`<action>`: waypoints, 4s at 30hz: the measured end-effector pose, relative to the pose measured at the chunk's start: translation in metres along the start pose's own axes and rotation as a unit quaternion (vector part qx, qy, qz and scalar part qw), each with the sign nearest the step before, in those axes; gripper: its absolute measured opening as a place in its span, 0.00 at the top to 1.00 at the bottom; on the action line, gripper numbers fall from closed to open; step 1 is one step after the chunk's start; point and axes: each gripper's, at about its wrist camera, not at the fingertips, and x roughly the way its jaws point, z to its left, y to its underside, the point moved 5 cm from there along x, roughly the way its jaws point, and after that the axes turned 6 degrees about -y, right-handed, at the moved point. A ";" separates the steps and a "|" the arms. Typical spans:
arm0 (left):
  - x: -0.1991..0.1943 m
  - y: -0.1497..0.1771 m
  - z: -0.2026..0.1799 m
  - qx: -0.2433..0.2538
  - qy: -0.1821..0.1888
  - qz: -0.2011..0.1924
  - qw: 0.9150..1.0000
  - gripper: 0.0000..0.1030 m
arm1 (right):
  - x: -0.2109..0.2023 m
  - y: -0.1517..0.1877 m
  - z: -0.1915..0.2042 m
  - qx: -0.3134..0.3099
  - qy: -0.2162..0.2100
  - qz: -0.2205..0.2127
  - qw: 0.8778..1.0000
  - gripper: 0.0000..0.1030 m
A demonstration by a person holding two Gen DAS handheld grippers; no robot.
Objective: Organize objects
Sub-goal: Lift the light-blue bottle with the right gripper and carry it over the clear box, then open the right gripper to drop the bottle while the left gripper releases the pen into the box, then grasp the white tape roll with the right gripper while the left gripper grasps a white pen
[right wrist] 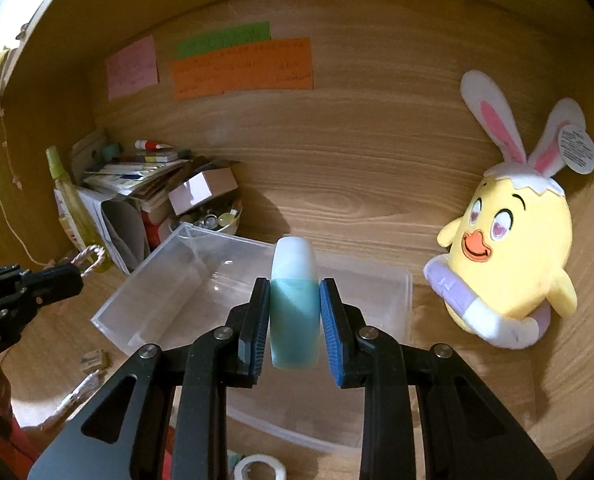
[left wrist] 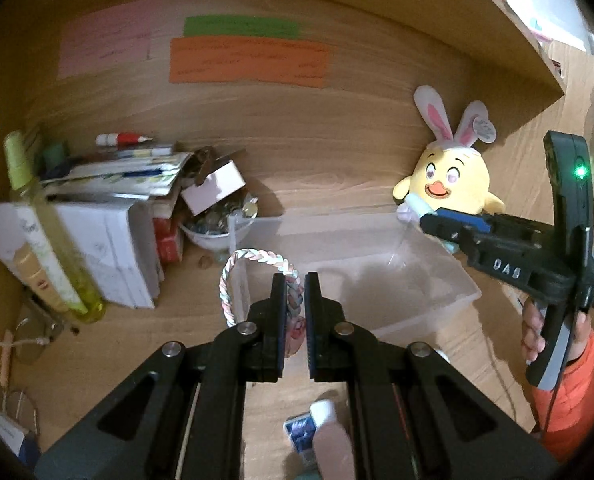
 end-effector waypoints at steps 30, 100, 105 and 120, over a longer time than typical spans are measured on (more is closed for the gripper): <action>0.107 0.008 -0.025 0.001 0.042 0.115 0.992 0.93 | 0.076 0.033 -0.001 -0.020 -0.007 0.101 0.995 0.78; -0.014 0.136 0.067 -0.028 -0.075 0.124 0.989 0.12 | -0.016 0.116 0.013 0.028 0.010 0.101 0.994 0.21; -0.016 0.146 0.066 -0.029 -0.073 0.127 0.989 0.24 | -0.016 0.125 0.013 0.028 0.010 0.109 0.994 0.28; -0.010 0.150 0.061 -0.009 -0.062 0.137 0.989 0.60 | 0.003 0.134 0.022 0.026 -0.014 0.146 0.989 0.56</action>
